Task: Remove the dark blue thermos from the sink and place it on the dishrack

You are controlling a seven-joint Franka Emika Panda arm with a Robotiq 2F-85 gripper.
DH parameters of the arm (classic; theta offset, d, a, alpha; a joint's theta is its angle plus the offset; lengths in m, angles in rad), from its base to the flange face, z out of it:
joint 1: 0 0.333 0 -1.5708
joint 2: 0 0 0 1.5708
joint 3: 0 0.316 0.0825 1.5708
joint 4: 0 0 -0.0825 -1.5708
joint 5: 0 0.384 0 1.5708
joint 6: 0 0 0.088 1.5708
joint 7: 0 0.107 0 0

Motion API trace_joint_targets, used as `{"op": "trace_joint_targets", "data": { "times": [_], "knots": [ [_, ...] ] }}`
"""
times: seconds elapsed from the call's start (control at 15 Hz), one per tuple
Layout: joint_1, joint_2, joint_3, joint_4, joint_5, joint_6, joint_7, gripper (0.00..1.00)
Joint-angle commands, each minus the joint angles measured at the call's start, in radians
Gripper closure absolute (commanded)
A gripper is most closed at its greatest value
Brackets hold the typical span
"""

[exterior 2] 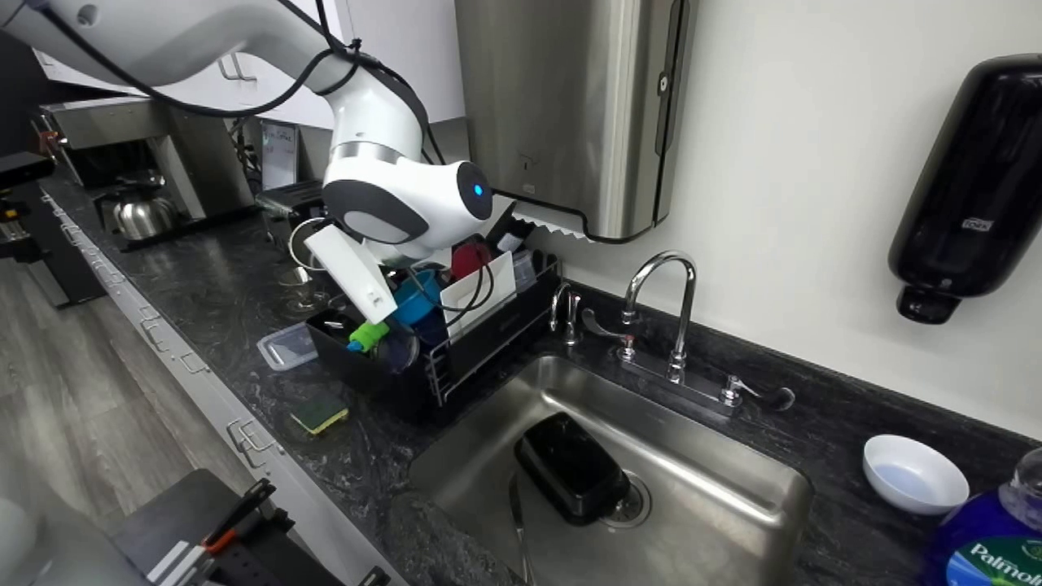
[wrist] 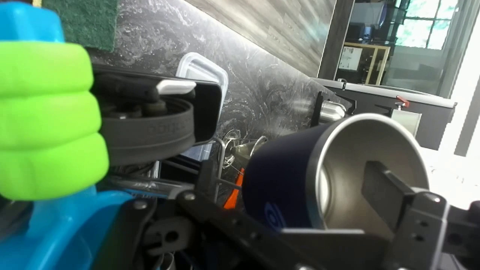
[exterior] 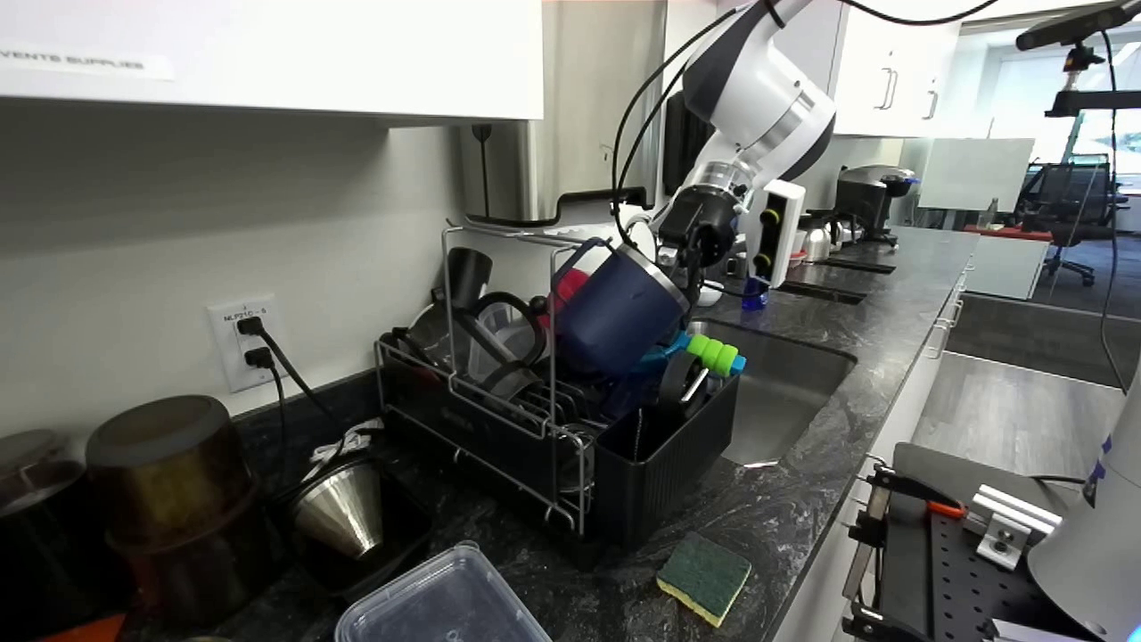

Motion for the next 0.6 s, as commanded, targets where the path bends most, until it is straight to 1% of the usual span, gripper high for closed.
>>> {"op": "trace_joint_targets", "data": {
  "times": [0.0,0.53],
  "knots": [
    [-0.024,0.004,-0.011,0.019,-0.028,-0.027,-0.003,0.00],
    [-0.049,0.000,-0.037,0.028,-0.041,-0.038,-0.004,0.00]
  ]
}}
